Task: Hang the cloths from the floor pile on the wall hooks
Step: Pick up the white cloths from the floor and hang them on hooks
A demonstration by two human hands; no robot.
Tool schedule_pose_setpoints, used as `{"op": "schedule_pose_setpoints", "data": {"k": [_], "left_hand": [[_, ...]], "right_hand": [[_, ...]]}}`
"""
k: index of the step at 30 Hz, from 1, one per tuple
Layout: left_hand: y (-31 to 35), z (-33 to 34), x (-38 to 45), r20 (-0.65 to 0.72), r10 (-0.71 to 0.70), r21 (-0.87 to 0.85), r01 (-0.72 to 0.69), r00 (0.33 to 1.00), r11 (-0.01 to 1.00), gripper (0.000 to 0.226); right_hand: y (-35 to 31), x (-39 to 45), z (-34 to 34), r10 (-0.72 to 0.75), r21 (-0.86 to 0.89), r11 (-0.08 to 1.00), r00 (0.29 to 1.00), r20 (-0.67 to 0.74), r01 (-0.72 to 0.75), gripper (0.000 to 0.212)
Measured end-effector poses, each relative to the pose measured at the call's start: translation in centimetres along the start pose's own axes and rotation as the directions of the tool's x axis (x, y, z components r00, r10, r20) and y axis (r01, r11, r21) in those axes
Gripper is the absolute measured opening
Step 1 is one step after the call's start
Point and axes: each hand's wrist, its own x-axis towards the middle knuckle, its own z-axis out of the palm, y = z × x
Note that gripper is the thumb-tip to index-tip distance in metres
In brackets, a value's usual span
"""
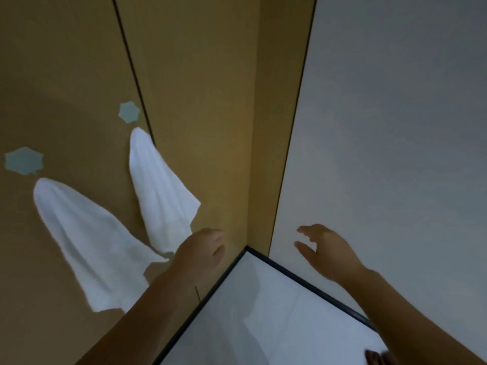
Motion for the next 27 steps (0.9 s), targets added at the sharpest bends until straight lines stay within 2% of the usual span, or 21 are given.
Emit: {"op": "schedule_pose_setpoints", "data": {"k": [3, 9, 13, 15, 17, 20, 21, 22, 23, 27], "left_hand": [[3.5, 2.7, -0.3, 0.069, 0.047, 0.029, -0.049, 0.997, 0.998, 0.027], [9.1, 10.5, -1.8, 0.226, 0.125, -0.064, -0.113, 0.966, 0.992, 0.032], [12.0, 15.5, -3.3, 0.353, 0.207, -0.119, -0.176, 0.912, 0.977, 0.029], [13.2, 17.2, -3.4, 0.384, 0.262, -0.142, -0.224, 0.885, 0.964, 0.026], [14.3, 18.9, -2.9, 0.422, 0.314, -0.166, -0.268, 0.851, 0.949, 0.026], [16.0, 21.0, -2.3, 0.501, 0.397, -0.191, -0.349, 0.769, 0.917, 0.026], [16.6, 21.6, -2.1, 0.527, 0.432, -0.204, -0.385, 0.732, 0.9, 0.026], [17.1, 22.3, -2.0, 0.553, 0.464, -0.215, -0.419, 0.692, 0.882, 0.026], [17.6, 22.9, -2.1, 0.579, 0.489, -0.223, -0.449, 0.653, 0.865, 0.026], [19.5, 25.7, -3.3, 0.663, 0.566, -0.278, -0.541, 0.49, 0.794, 0.026]], "right_hand": [[4.0, -3.7, -1.0, 0.097, 0.006, 0.995, 0.995, -0.003, -0.097, 0.043], [12.3, -12.6, -1.7, 0.33, 0.07, 0.942, 0.944, -0.015, -0.328, 0.041], [15.7, -19.9, -1.4, 0.53, 0.11, 0.841, 0.847, 0.019, -0.529, 0.036], [16.6, -23.4, -1.7, 0.638, 0.111, 0.762, 0.769, 0.038, -0.638, 0.031], [16.7, -26.4, -1.9, 0.685, 0.149, 0.722, 0.729, -0.012, -0.676, 0.036], [15.1, -31.0, -2.1, 0.783, 0.165, 0.622, 0.611, -0.117, -0.765, 0.019], [14.6, -32.5, -1.7, 0.829, 0.162, 0.559, 0.548, -0.11, -0.813, 0.024], [14.1, -34.0, -1.1, 0.89, 0.177, 0.456, 0.449, -0.077, -0.872, 0.031], [13.6, -35.4, -0.3, 0.923, 0.185, 0.385, 0.38, -0.061, -0.904, 0.035], [10.2, -40.1, 2.0, 0.982, 0.263, 0.187, 0.176, -0.065, -0.947, 0.036]]}}
